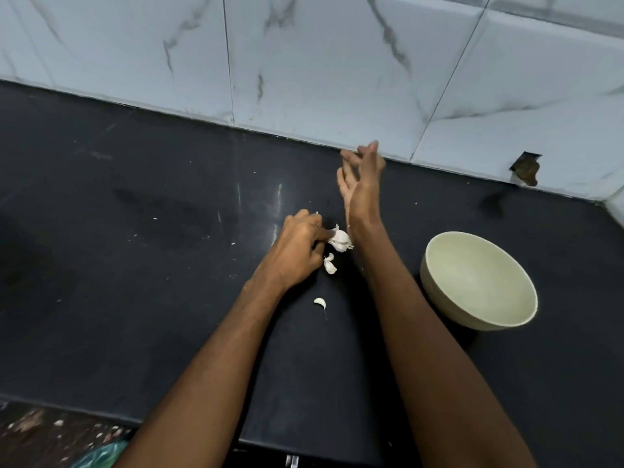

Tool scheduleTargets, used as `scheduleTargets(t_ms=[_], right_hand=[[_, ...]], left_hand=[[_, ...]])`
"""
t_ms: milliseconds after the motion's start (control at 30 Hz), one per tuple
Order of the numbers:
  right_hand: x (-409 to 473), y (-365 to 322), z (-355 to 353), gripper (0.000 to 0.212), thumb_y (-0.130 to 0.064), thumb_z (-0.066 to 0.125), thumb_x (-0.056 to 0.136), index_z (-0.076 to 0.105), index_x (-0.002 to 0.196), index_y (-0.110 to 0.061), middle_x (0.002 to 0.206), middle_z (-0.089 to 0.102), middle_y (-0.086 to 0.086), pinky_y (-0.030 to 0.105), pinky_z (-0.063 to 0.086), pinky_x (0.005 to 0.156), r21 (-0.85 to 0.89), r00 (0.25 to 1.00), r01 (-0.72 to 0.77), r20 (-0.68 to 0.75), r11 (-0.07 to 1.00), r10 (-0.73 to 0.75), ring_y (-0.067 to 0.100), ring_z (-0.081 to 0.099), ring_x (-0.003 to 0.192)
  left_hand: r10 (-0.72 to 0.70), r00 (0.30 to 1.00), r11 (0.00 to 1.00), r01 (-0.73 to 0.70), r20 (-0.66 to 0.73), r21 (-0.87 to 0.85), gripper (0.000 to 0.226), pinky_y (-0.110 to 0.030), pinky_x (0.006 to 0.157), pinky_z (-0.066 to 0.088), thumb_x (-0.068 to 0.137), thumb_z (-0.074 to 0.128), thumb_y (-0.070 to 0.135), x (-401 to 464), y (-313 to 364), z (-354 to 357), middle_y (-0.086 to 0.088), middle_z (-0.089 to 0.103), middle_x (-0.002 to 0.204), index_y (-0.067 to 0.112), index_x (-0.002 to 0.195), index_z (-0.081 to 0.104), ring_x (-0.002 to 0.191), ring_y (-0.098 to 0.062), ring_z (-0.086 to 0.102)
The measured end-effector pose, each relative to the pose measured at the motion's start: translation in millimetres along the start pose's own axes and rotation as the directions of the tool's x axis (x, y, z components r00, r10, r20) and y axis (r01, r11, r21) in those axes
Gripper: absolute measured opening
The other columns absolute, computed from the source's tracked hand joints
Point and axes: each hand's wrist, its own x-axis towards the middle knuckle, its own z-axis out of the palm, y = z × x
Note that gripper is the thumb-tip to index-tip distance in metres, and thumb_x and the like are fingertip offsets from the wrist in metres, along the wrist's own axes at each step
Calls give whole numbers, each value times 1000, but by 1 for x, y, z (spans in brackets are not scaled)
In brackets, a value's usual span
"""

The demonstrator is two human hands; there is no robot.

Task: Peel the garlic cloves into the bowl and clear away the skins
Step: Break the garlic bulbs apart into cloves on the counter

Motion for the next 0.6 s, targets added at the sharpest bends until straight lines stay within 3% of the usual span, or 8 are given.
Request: scheduleTargets(t_ms=[167, 233, 333, 433, 500, 567, 600], right_hand=[[13, -50, 3, 62, -58, 29, 107, 37, 146, -12, 149, 51, 12, 34, 34, 123, 57, 990, 138, 8, 989, -139, 17, 46, 146], [8, -32, 11, 62, -71, 31, 99, 42, 137, -23, 137, 55, 10, 38, 38, 119, -64, 996, 76, 60, 995, -72, 13, 54, 136], [-4, 15, 5, 71, -90, 34, 84, 42, 122, -31, 113, 55, -11, 44, 40, 113, -282, 993, -11, 111, 959, 44, 0, 56, 105], [-8, 11, 8, 64, -83, 37, 90, 40, 126, -30, 130, 55, -2, 47, 36, 120, -299, 984, -79, 126, 951, 122, 8, 53, 126], [-4, 2, 4, 60, -69, 38, 100, 40, 136, -21, 137, 55, 15, 45, 38, 121, -112, 986, -107, 113, 988, 120, 26, 50, 140], [-9, -9, -7, 44, -50, 45, 108, 47, 135, -15, 138, 59, 13, 42, 45, 117, -35, 994, -63, 91, 997, 66, 24, 55, 136], [-13, -13, -15, 31, -39, 52, 108, 54, 129, -16, 135, 63, 7, 40, 49, 112, -149, 996, -3, 83, 989, 15, 18, 59, 129]], left_hand=[[2, 1000, 1000, -2, 2, 15, 37, -26, 71, 20, 83, 58, 1, 2, 1, 0, 6, 44, 72, 13, 109, 81, 76, -15, 38], [7, 1000, 1000, -7, 1, 17, 37, -29, 72, 23, 82, 56, 2, 1, 2, 0, 7, 44, 72, 12, 107, 82, 76, -16, 39], [4, 1000, 1000, -4, 0, 21, 37, -29, 73, 23, 78, 58, -5, 0, 4, -2, 8, 44, 75, 9, 103, 82, 78, -17, 40], [-16, 1000, 1000, 16, 3, 19, 35, -27, 74, 23, 80, 61, -9, -1, 5, -3, 6, 47, 74, 8, 103, 82, 79, -16, 41], [-24, 1000, 1000, 24, 0, 15, 34, -29, 75, 28, 82, 61, -8, -1, 4, -3, 0, 52, 73, 9, 103, 82, 79, -17, 42], [-57, 998, 998, 57, -2, -15, 33, -27, 75, 28, 86, 63, -5, 0, 5, -4, -4, 57, 76, 10, 110, 81, 80, -17, 43], [-72, 997, 997, 72, -6, -28, 32, -25, 74, 29, 89, 63, -3, 1, 4, -4, -5, 58, 78, 10, 114, 80, 82, -17, 44]])
